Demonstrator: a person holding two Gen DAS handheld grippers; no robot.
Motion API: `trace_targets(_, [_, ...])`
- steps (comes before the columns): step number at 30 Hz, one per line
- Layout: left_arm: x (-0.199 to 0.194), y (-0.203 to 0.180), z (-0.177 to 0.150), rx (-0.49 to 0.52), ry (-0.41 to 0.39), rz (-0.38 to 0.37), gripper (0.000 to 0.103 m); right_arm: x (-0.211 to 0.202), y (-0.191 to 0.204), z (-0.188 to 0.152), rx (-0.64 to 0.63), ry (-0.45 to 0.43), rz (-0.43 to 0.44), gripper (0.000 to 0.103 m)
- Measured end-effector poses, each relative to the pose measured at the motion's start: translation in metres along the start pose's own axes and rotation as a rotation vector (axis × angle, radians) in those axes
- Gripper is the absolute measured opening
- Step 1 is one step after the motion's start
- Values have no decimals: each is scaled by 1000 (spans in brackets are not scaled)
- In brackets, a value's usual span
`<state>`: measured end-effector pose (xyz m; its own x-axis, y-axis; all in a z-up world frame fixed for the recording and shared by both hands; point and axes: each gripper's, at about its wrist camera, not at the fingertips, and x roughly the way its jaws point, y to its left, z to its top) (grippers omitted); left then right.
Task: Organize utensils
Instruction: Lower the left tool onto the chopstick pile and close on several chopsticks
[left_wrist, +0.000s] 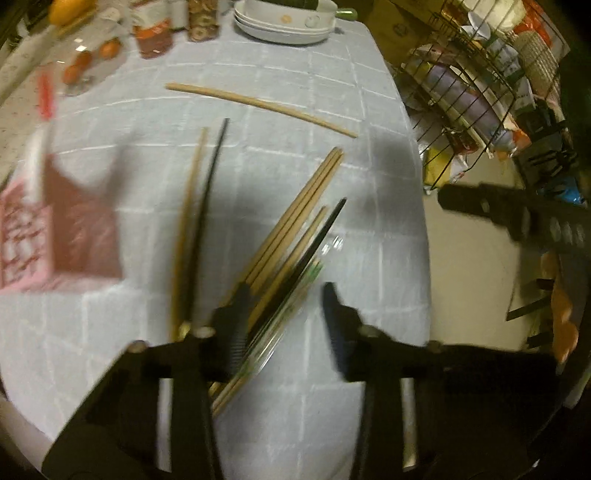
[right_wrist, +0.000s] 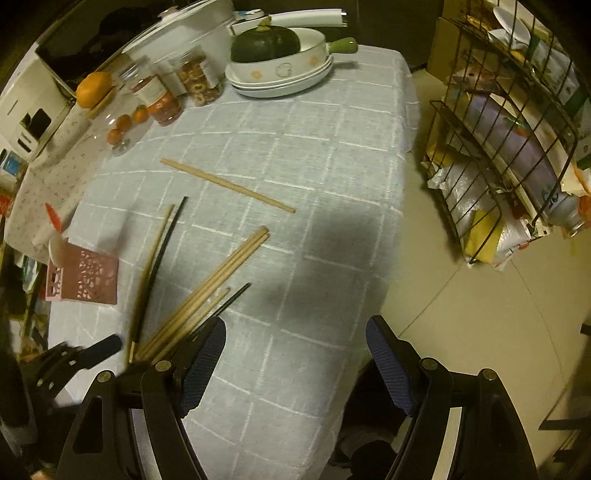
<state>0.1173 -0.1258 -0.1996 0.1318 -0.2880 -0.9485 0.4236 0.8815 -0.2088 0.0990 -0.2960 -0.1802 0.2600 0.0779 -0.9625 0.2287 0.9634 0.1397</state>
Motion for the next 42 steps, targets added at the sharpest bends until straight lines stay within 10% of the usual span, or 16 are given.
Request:
trace_targets(22, [70,-8,74,-17,85,-132,19,6,-25,18,25,20,14,80])
trace_targets(33, [72,-21,76,67,80,-6,17,7,-28,21,57,21,27,80])
trace_targets(42, [65,-1,75,-81,140,71,17,8,-26,21,53,20,32,80])
